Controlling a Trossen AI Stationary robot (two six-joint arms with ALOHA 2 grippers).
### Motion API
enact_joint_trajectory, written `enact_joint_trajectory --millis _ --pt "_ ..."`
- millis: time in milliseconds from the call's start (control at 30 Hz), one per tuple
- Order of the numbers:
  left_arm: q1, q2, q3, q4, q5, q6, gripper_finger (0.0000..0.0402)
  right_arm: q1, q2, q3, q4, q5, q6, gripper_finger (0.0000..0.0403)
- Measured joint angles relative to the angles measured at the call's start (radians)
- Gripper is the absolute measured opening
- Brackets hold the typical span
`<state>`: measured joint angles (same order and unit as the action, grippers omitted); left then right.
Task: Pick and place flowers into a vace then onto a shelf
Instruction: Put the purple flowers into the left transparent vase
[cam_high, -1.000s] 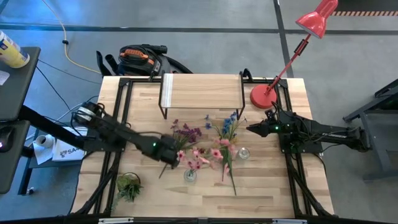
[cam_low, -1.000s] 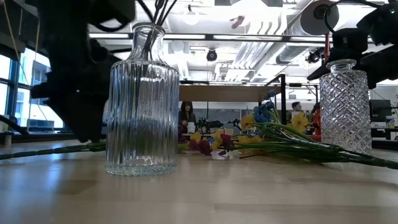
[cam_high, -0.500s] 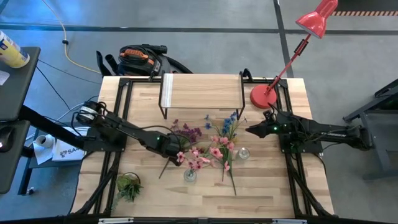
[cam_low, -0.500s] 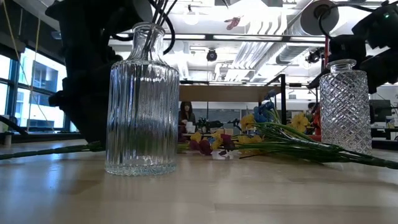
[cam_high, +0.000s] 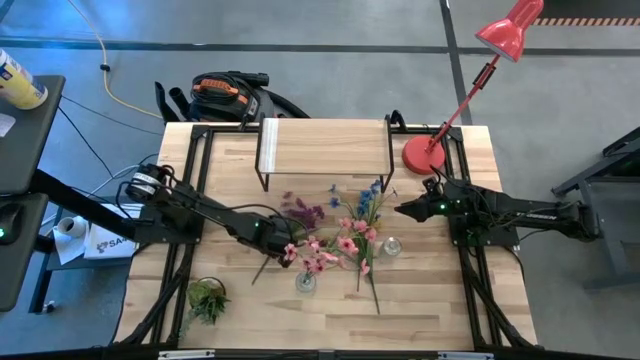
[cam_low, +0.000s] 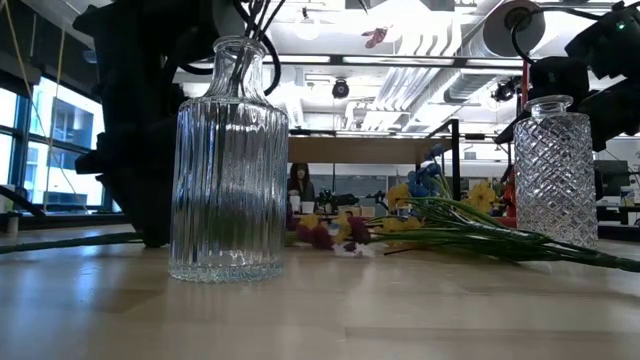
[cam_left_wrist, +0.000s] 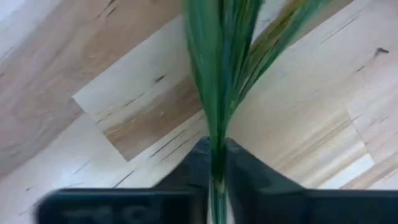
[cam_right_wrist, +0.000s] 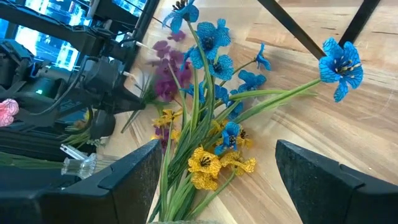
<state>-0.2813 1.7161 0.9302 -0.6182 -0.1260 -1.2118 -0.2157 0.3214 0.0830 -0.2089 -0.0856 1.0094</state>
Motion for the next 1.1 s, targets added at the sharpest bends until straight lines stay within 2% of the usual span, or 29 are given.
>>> enact_joint_trajectory --millis 67,167,267,333,433,667,800,900,967,1100 --pt "0.0 0.001 0.001 -0.008 0.005 -0.01 0.0032 0.0 0.0 0.0 0.0 0.0 0.001 0.0304" --pt "-0.012 0.001 0.01 -0.014 -0.016 -0.063 0.0032 0.0 0.0 0.0 0.0 -0.008 0.001 0.0304" --pt "-0.05 -0.008 0.054 -0.035 -0.093 -0.112 0.0038 0.0 0.0 0.0 0.001 -0.01 0.003 0.0304" --pt "-0.08 -0.031 0.104 -0.054 -0.173 -0.168 0.0037 0.0 -0.001 0.0 0.002 -0.01 0.003 0.0304" --pt "-0.144 -0.066 0.171 -0.205 -0.317 -0.308 0.0037 0.0 -0.002 0.0 0.003 -0.01 0.003 0.0304" --pt "-0.326 -0.082 0.351 -0.636 -0.627 -0.827 0.0037 0.0 0.0 -0.001 0.012 0.003 0.003 0.0304" --pt "-0.425 -0.071 0.436 -0.754 -0.896 -1.055 0.0037 0.0 -0.002 -0.001 0.012 0.006 0.003 0.0304" --pt "-0.461 -0.066 0.466 -0.735 -1.093 -1.055 0.0037 0.0 -0.002 -0.001 0.013 0.009 0.001 0.0304" --pt "-0.47 -0.06 0.478 -0.695 -1.206 -0.959 0.0037 0.0 -0.002 -0.001 0.013 0.01 0.002 0.0304" --pt "-0.484 -0.06 0.529 -0.627 -1.25 -0.628 0.0037 0.0 -0.002 -0.001 0.014 0.008 0.004 0.0304"
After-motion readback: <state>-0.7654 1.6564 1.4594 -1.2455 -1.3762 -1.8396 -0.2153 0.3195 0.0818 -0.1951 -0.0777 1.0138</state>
